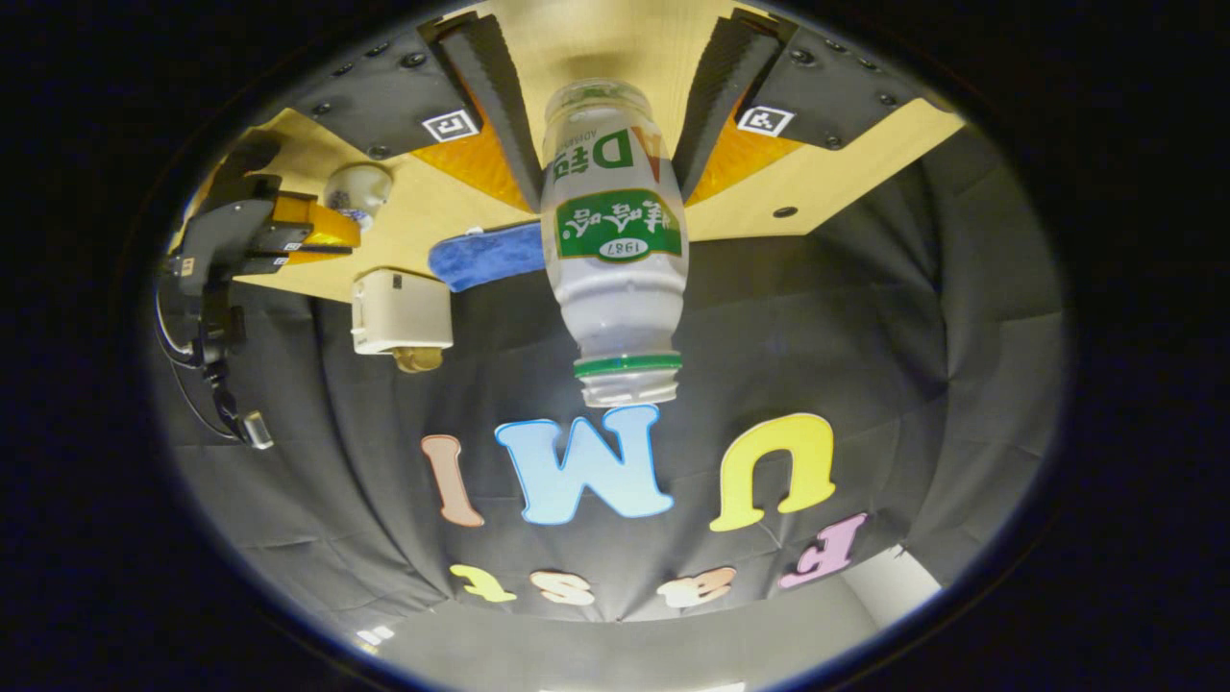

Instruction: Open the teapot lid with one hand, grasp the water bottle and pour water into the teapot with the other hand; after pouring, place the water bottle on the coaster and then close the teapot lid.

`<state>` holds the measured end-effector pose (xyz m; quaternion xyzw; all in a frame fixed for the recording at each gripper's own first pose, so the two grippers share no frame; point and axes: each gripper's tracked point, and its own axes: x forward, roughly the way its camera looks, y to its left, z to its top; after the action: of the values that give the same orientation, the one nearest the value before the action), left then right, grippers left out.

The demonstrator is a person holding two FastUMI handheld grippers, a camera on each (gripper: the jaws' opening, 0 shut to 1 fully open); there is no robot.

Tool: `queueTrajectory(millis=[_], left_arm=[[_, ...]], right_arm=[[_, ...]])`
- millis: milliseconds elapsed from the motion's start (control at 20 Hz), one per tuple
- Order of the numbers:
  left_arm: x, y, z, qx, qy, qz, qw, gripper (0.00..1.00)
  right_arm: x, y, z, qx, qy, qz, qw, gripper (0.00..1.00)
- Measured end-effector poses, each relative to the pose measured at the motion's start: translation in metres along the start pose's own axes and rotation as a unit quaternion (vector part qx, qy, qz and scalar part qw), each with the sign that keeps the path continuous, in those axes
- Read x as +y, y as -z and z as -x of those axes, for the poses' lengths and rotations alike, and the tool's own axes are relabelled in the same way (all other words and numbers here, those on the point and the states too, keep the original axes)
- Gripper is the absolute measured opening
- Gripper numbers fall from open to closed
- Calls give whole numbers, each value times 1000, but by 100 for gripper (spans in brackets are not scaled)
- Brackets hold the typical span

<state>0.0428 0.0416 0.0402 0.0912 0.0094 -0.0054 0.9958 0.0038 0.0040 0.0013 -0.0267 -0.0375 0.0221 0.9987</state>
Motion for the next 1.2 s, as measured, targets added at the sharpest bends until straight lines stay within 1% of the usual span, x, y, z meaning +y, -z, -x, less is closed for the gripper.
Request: queueTrajectory(millis=[50,100,250,450,700,850,1050,1100,1200], left_arm=[[2,2,-2,4,-2,2,1000,87],[4,8,-4,8,-4,3,1000,87],[15,12,-10,12,-10,6,1000,87],[16,11,-22,5,-1,2,1000,87],[17,2,-51,-3,11,-1,1000,86],[19,-3,-75,-4,14,2,1000,82],[18,-10,-106,-12,18,16,1000,77],[17,-13,-116,-15,20,22,999,87],[18,-11,-133,-15,22,27,999,87]], right_arm=[[2,-7,4,-12,-3,3,1000,32],[2,-15,6,-28,-2,7,1000,37],[7,-42,16,-87,1,25,996,64],[13,-71,29,-149,21,42,988,65],[34,-89,43,-193,14,63,979,65],[46,-89,44,-197,-2,60,979,65],[49,-78,37,-179,-12,49,982,65],[48,-76,35,-175,-12,46,983,65],[48,-71,33,-166,-16,36,985,65]])
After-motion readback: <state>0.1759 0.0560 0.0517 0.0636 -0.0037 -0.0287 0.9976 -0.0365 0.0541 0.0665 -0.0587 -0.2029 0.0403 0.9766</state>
